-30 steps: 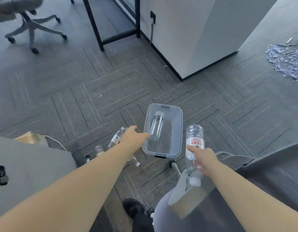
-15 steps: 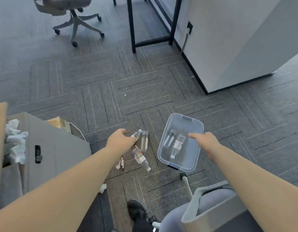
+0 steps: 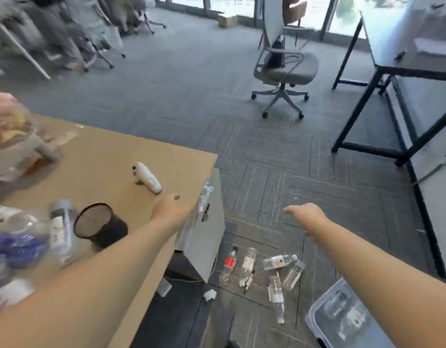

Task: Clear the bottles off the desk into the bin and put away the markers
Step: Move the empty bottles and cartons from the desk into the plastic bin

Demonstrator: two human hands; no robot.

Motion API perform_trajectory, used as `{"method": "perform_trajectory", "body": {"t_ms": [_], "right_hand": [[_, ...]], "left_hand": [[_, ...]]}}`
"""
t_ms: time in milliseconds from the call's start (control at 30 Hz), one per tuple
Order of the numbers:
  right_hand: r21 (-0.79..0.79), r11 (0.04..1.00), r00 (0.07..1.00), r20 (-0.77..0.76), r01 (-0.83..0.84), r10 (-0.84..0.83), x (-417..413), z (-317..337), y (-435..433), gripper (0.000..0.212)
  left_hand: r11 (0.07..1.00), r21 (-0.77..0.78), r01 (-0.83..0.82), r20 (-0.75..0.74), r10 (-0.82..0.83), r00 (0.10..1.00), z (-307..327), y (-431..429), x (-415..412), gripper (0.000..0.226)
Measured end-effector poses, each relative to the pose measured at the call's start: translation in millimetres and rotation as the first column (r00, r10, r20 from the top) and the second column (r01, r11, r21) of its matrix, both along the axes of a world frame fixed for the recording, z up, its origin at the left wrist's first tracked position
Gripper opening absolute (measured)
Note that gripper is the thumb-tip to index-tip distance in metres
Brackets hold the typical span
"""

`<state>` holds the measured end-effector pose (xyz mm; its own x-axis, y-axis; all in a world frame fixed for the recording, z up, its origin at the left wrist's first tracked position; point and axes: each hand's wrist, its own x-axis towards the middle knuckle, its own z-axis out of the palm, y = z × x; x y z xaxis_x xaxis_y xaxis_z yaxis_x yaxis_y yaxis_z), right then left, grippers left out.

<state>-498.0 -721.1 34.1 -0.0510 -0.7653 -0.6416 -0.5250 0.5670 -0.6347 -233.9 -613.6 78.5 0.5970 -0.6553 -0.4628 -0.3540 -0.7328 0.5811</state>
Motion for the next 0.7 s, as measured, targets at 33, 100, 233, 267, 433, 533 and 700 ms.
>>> {"method": "perform_trajectory", "body": {"t_ms": [33,100,233,267,433,533,700], "right_hand": [[-0.019,0.998,0.998,0.0,-0.062,0.062,26.2,10.7,2.4,0.059],[-0.056,0.982,0.983,-0.003,-0.182,0.182,79.7,32.6,13.8,0.057],[-0.122,0.907,0.915,-0.019,-0.402,0.403,184.5,72.8,69.7,0.041],[-0.129,0.88,0.889,-0.023,-0.456,0.457,208.6,81.4,91.2,0.035],[-0.176,0.7,0.711,-0.006,-0.693,0.703,311.4,99.9,233.7,0.014],[-0.197,0.525,0.542,-0.046,-0.828,0.839,352.9,91.0,328.4,0.011],[-0.176,0.237,0.257,-0.103,-0.956,0.961,392.8,60.2,466.9,0.039]], "left_hand": [[0.998,-0.016,-0.054,-0.005,0.054,0.999,9.8,16.7,19.9,0.057],[0.988,-0.072,-0.136,0.006,0.137,0.991,25.7,55.6,59.6,0.045],[0.931,-0.135,-0.339,0.064,0.35,0.935,45.0,155.0,128.5,0.036],[0.911,-0.14,-0.387,0.058,0.398,0.916,46.4,184.6,142.1,0.04],[0.77,-0.143,-0.622,0.03,0.631,0.775,32.9,364.8,188.5,0.042],[0.675,-0.069,-0.735,0.045,0.738,0.673,20.9,479.5,198.6,0.056],[0.541,-0.011,-0.841,0.139,0.834,0.535,4.6,625.8,191.0,0.039]]}}
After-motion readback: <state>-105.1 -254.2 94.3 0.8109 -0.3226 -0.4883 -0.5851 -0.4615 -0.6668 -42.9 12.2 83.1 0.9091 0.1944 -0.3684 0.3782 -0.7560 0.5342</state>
